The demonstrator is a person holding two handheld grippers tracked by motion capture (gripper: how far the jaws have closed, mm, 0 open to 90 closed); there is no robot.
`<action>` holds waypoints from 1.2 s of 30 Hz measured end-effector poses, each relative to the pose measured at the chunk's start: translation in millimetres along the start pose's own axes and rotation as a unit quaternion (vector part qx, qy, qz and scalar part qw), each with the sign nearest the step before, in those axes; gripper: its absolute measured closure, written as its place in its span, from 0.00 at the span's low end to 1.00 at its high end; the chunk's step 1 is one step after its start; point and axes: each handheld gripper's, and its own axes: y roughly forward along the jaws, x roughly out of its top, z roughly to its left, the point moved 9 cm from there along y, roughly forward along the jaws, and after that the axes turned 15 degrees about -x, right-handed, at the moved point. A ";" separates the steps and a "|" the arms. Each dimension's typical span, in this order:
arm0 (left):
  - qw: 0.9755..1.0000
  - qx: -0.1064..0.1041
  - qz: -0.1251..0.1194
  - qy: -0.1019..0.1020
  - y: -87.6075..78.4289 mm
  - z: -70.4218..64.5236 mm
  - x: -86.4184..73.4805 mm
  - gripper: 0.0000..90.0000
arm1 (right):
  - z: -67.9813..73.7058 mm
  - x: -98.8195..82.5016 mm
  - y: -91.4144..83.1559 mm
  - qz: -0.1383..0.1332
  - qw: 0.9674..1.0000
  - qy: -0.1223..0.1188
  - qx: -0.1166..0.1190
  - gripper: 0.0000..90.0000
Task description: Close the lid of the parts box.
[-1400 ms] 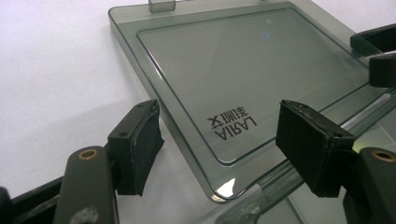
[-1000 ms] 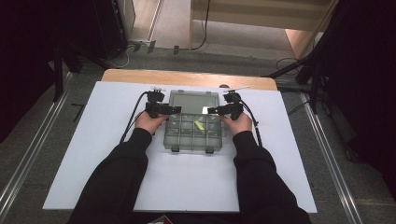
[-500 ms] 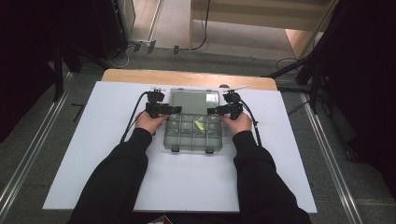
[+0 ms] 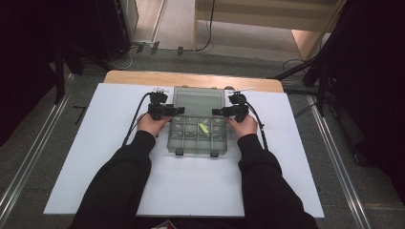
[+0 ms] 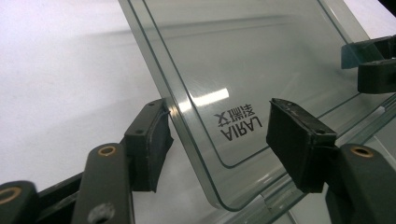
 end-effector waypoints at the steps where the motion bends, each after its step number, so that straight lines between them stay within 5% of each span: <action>1: 1.000 -0.001 0.000 0.002 -0.7 -0.1 0.3 0.45 | 0.1 0.5 -0.1 -0.002 1.000 0.000 0.000 0.43; 13: 1.000 -0.003 -0.015 0.008 -8.8 0.5 6.1 0.58 | -3.2 6.7 -4.5 -0.039 0.999 -0.005 0.010 0.54; 19: 0.999 0.006 -0.018 0.031 -10.0 -2.0 8.7 0.57 | -3.5 9.2 -9.1 -0.048 0.999 -0.005 0.008 0.58; 23: 0.999 -0.002 -0.026 0.025 -11.7 -3.8 10.9 0.57 | -2.7 11.0 -12.6 -0.055 0.998 -0.011 0.004 0.60; 36: 0.998 -0.007 -0.038 0.047 -20.9 -8.0 17.4 0.64 | 0.3 15.4 -25.0 -0.075 0.997 -0.024 0.015 0.60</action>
